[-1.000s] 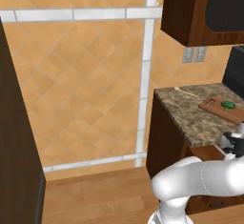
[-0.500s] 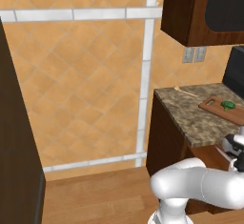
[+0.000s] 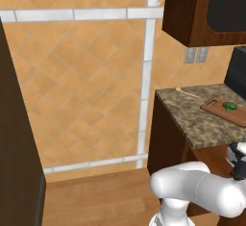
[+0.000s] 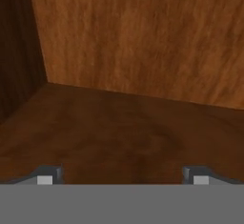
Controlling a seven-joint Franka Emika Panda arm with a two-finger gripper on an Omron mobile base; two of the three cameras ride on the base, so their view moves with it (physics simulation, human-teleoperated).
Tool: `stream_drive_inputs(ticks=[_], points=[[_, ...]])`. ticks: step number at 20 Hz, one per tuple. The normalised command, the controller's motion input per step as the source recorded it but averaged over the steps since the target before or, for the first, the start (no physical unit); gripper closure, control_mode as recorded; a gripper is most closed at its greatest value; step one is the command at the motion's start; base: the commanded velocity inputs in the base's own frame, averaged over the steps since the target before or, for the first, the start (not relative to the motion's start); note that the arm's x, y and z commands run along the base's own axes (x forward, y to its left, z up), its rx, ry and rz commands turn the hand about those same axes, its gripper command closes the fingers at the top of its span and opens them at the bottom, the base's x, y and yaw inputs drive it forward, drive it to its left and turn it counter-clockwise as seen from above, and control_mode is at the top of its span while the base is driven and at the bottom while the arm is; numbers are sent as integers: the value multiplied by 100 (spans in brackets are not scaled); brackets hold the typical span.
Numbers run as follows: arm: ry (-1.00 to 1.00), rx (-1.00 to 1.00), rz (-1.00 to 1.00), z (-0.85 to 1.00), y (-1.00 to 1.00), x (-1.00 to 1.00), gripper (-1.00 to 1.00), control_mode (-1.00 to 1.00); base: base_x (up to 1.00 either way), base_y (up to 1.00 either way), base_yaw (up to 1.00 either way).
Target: Place the appropriate cutting tool for cutting the broccoli skin on the cutting board.
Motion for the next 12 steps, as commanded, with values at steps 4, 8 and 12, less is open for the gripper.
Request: stream_drive_inputs(ticks=[4,8,12], points=[[-5,0,1,34,-60,15,-100,-100,0,0,0],[-12,0,12,12,-48,41,-100,-100,0,0,0],[-15,0,6,0,-25,51,-100,-100,0,0,0]])
